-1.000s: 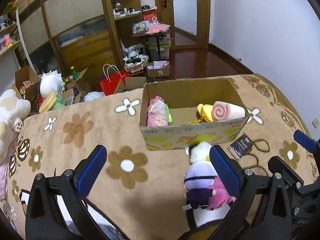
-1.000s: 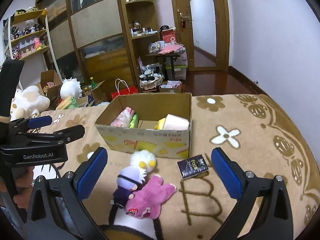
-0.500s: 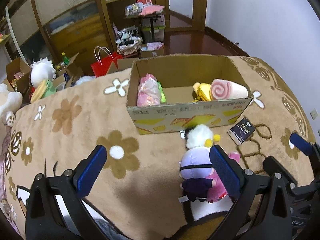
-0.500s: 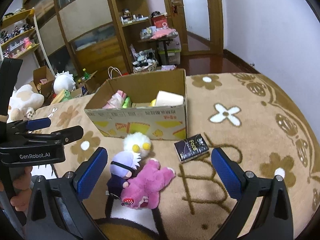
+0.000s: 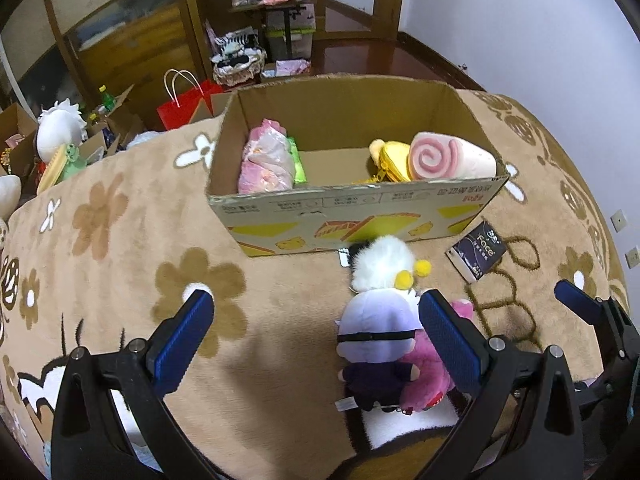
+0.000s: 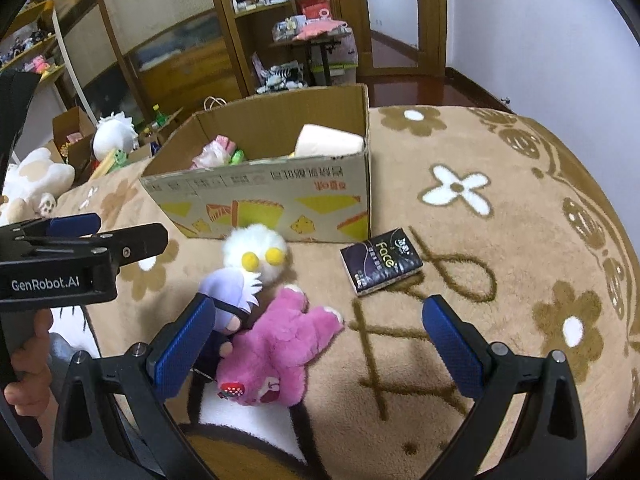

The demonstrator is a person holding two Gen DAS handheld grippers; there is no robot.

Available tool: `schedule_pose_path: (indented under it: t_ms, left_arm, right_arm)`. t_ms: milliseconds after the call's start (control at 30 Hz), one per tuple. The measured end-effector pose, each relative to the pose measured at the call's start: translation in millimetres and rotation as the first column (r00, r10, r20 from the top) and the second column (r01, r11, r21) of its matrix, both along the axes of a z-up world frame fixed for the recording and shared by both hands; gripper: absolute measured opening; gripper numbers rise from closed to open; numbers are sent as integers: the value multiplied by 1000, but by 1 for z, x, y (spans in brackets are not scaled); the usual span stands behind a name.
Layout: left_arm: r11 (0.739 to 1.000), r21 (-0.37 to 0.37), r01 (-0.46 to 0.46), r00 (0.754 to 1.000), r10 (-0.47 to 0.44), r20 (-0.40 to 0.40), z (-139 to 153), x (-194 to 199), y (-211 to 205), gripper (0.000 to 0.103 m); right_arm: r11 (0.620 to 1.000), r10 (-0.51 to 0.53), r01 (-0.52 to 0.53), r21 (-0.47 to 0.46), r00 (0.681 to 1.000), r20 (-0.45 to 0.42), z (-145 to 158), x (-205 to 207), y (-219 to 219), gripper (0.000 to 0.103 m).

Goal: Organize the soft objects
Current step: 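Withdraw both open tools from the box toward the plush toys, then grasp the white-haired doll with the left tool while the right tool grasps the pink plush bear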

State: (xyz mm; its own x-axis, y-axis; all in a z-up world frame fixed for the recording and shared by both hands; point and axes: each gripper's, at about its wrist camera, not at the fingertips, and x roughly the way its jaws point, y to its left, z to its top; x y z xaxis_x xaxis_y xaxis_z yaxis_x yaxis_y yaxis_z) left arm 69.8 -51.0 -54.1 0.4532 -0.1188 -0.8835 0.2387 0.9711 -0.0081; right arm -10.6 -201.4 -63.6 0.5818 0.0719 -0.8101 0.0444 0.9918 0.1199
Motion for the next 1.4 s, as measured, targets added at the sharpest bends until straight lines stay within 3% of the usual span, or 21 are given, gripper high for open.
schedule_pose_path:
  t_ms: [1033, 1400]
  left_arm:
    - [998, -42, 50, 974, -58, -218, -58, 21, -25, 101]
    - [995, 18, 95, 966, -88, -243, -76, 21, -37, 101]
  right_arm:
    - [998, 28, -17, 63, 984, -177, -57, 23, 7, 103]
    - [997, 35, -21, 69, 978, -203, -65, 26, 6, 103]
